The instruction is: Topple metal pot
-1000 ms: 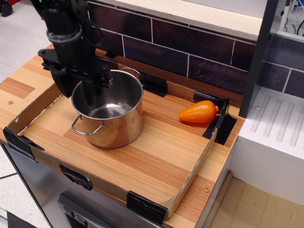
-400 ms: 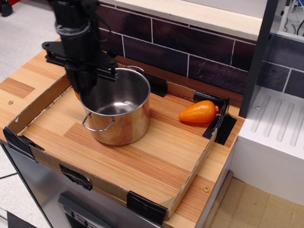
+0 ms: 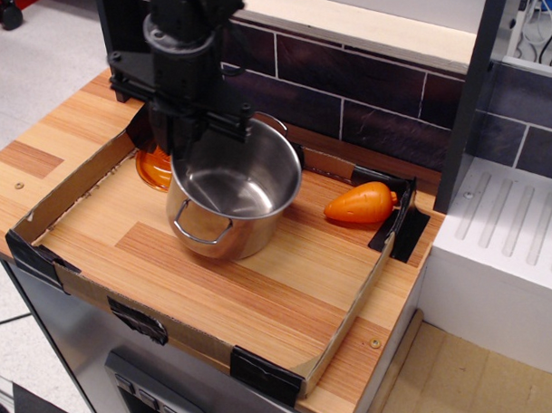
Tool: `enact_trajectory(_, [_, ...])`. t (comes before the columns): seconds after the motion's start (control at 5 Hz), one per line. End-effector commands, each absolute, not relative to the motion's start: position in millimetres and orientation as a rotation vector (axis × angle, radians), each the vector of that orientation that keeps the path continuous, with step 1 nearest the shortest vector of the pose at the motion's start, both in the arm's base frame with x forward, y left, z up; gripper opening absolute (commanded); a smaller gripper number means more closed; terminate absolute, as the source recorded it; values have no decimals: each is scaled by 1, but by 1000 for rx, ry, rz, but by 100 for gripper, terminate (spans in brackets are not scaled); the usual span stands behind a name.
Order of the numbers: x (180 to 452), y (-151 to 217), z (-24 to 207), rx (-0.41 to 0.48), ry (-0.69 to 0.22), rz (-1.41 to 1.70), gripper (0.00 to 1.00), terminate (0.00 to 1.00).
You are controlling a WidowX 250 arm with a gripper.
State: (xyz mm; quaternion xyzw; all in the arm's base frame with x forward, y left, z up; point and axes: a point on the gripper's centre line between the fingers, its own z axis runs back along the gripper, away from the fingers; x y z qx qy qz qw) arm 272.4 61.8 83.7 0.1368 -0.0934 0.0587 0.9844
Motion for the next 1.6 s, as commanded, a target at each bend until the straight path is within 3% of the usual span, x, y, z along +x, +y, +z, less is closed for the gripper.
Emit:
enact_trajectory(0.0, [266,59,114,444,-254,68,0,0])
enact_trajectory(0.2, [262,60,120,610,-401,73,0,0])
enact_trajectory(0.4, [260,55,115,666,-441,45,0,0])
enact_trajectory(0.6, [256,48,107,672,-436,12,0,0])
enact_trajectory(1.0, [241,22,93,672,-278,-48,0,0])
enact_trajectory(1.2, [234,13,89,658,-222,-62,100,0])
enact_trajectory(1.4, [232,5,102,495,-208,-43,100,0])
